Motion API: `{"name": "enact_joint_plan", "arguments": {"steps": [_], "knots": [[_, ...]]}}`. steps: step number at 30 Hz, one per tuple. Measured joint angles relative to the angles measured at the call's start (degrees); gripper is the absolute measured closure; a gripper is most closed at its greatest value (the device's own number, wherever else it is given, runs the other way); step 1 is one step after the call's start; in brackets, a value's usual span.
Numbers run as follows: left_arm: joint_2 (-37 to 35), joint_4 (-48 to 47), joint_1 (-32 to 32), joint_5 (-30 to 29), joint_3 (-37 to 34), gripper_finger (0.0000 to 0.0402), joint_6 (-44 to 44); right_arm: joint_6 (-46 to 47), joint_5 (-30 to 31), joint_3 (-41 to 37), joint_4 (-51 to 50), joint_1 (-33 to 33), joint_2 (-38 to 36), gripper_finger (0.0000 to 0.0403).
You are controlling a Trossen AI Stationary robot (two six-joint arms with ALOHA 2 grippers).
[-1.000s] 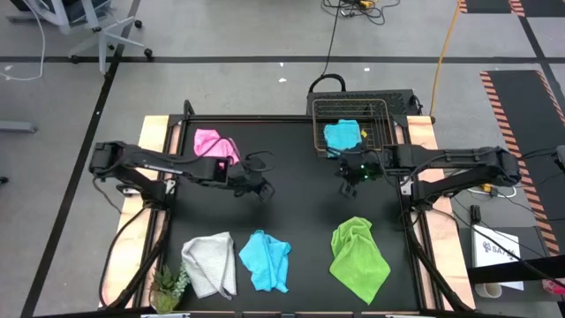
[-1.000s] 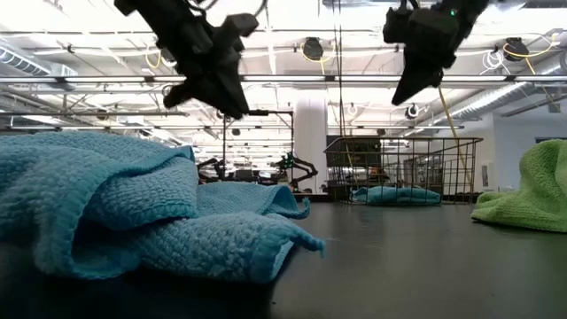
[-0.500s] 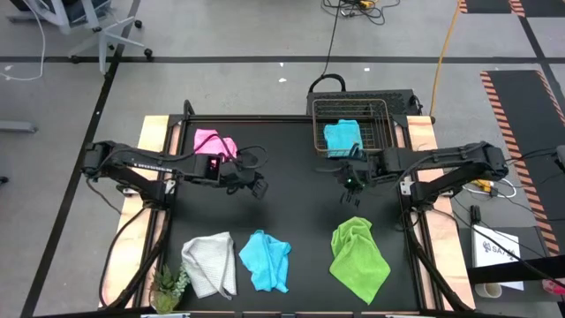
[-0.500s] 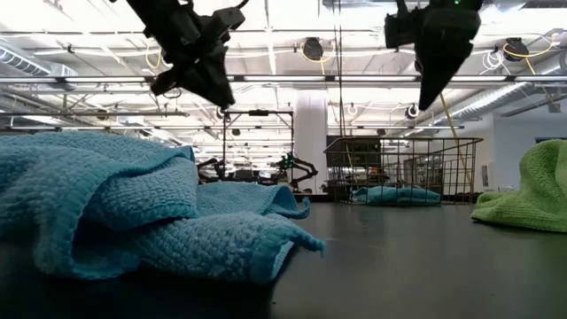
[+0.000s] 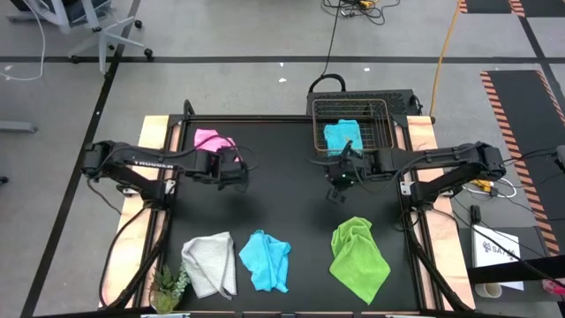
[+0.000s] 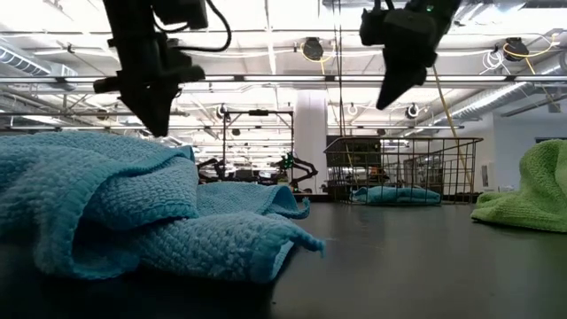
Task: Fold microfiber towels
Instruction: Fold the pink towel
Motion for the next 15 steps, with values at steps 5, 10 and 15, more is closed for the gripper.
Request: {"name": "enact_joint_plan", "arguments": {"steps": [5, 10, 15], "knots": [[0.02, -0.81, 1.83, 1.88, 0.0, 0.0334, 3.76, -0.97, 0.0, -0.02, 1.22, -0.74, 0.0, 0.0403], [0.03, -3.14, 1.41, 2.82, -0.34, 0.0334, 4.55, -1.44, -0.01, -0.04, 1.22, -1.05, 0.0, 0.0403], [0.04, -2.02, 1.21, 5.29, -5.71, 0.0334, 0.82, -2.54, 0.01, -0.04, 1.22, -1.05, 0.0, 0.0403]]}}
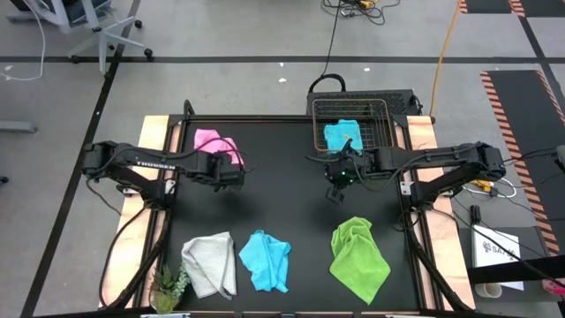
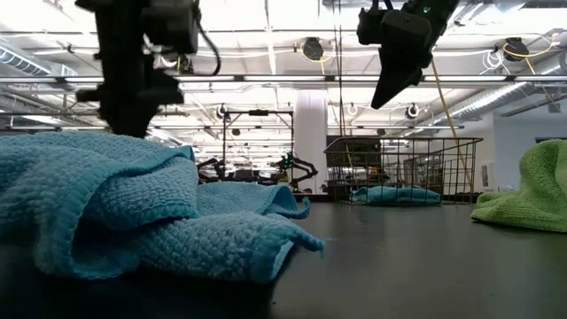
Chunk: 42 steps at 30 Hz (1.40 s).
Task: Fold microfiber towels
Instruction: Fold the pink towel
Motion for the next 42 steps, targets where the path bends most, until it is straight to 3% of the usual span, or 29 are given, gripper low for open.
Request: {"name": "enact_joint_plan", "arguments": {"steps": [7, 17, 26, 30, 42], "knots": [[0.02, 8.01, 0.1, 4.6, -8.69, 0.0334, -1.76, -0.12, 0.0, 0.0, 0.22, -0.02, 0.0, 0.0403], [0.02, 10.49, 0.55, 5.12, -9.26, 0.0332, 6.76, 1.32, -0.09, 0.0, 0.59, -0.02, 0.0, 0.0403], [0.02, 10.06, 2.47, 5.11, -9.26, 0.0254, 6.73, 1.38, -0.17, 0.0, 0.63, -0.02, 0.0, 0.0403], [0.02, 9.98, 2.78, 1.73, -9.26, 0.0223, 6.73, 1.37, -0.2, 0.0, 0.63, -0.02, 0.0, 0.0403], [5.11, 8.88, 2.78, -1.53, -9.24, 0.0215, 7.03, 0.97, -0.11, -0.02, 1.08, -0.03, -0.02, 0.0403]]}}
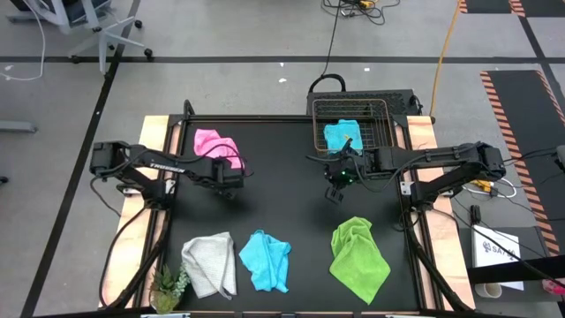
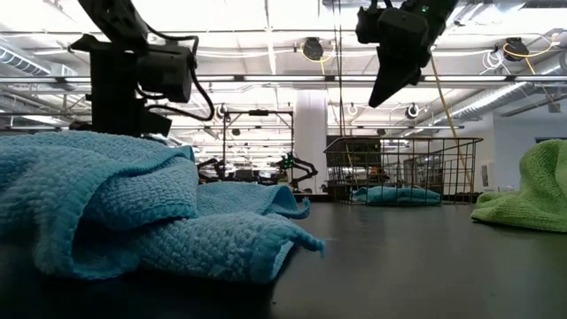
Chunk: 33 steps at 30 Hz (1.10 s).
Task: Fold microfiber towels
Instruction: Fold the pink towel
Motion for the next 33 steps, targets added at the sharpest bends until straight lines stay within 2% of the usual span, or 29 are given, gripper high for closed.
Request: {"name": "enact_joint_plan", "arguments": {"steps": [11, 17, 21, 28, 33], "knots": [[7.39, 0.14, -0.07, -2.87, 0.34, 0.0215, 0.46, -1.09, 0.06, 0.0, 1.91, 0.0, 0.0, 0.0403], [8.21, 0.32, -0.13, -3.7, 0.27, 0.0222, 0.62, -1.09, 0.06, 0.0, 1.95, -0.01, 0.0, 0.0403], [7.98, 0.46, -0.11, -3.45, 0.17, 0.0267, 2.07, -1.09, 0.07, 0.0, 1.95, -0.01, 0.0, 0.0403], [8.09, 1.53, -0.09, -2.89, 0.11, 0.039, 4.76, -1.09, 0.06, 0.0, 2.31, -0.01, 0.0, 0.0403], [8.18, 1.06, -0.25, -1.73, 1.12, 0.0398, 4.94, -1.09, 0.0, 0.0, 2.37, -0.01, 0.0, 0.0403]]}}
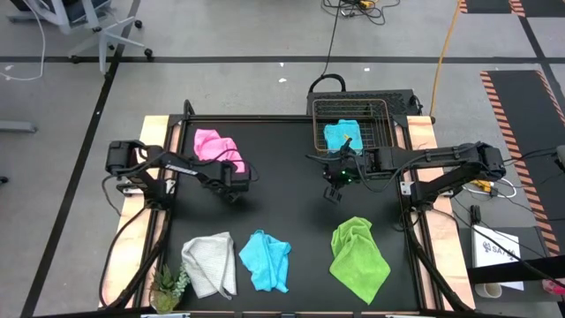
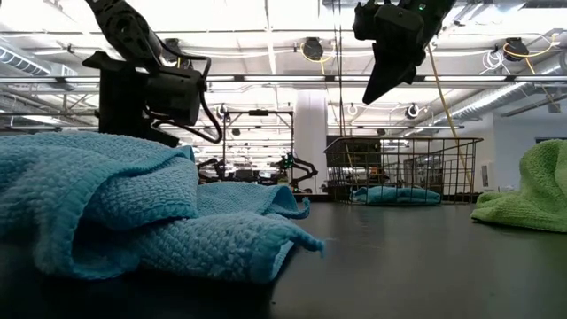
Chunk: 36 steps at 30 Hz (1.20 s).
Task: Fold microfiber towels
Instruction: Fold the pink towel
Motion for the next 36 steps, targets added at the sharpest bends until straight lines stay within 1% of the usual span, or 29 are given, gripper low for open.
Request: {"name": "enact_joint_plan", "arguments": {"steps": [3, 8, 13, 18, 23, 25, 32, 36], "knots": [[0.14, -1.04, -0.01, -0.2, 1.15, 0.0393, -0.53, 0.0, -0.04, 0.0, 0.0, 0.0, 0.0, 0.0403], [0.1, -3.28, 1.12, -0.52, 1.59, 0.0363, -1.71, 0.0, -0.07, 0.0, -0.02, 0.02, 0.0, 0.0403], [0.06, -3.04, 1.22, -0.53, 1.59, 0.0314, 0.96, -0.04, -0.09, 0.0, -0.02, 0.01, 0.0, 0.0403], [0.06, -3.09, 1.28, -1.73, 1.61, 0.0264, 0.35, -0.2, -0.11, 0.0, -0.02, 0.02, 0.0, 0.0403], [0.01, -3.36, 1.21, -1.86, 1.64, 0.023, 0.48, -0.2, -0.11, 0.0, -0.02, 0.01, 0.0, 0.0403], [0.01, -3.4, 0.95, -1.65, 1.66, 0.0224, -0.47, -0.17, -0.11, 0.0, -0.02, 0.0, 0.0, 0.0403], [-0.02, -3.5, -1.31, -0.25, 1.74, 0.0222, -3.53, -0.04, -0.11, 0.0, -0.02, 0.0, 0.0, 0.0403], [-0.03, -4.22, -2.43, -1.96, 1.74, 0.0222, -4.17, -0.02, -0.11, 0.0, -0.02, 0.0, 0.0, 0.0403]]}}
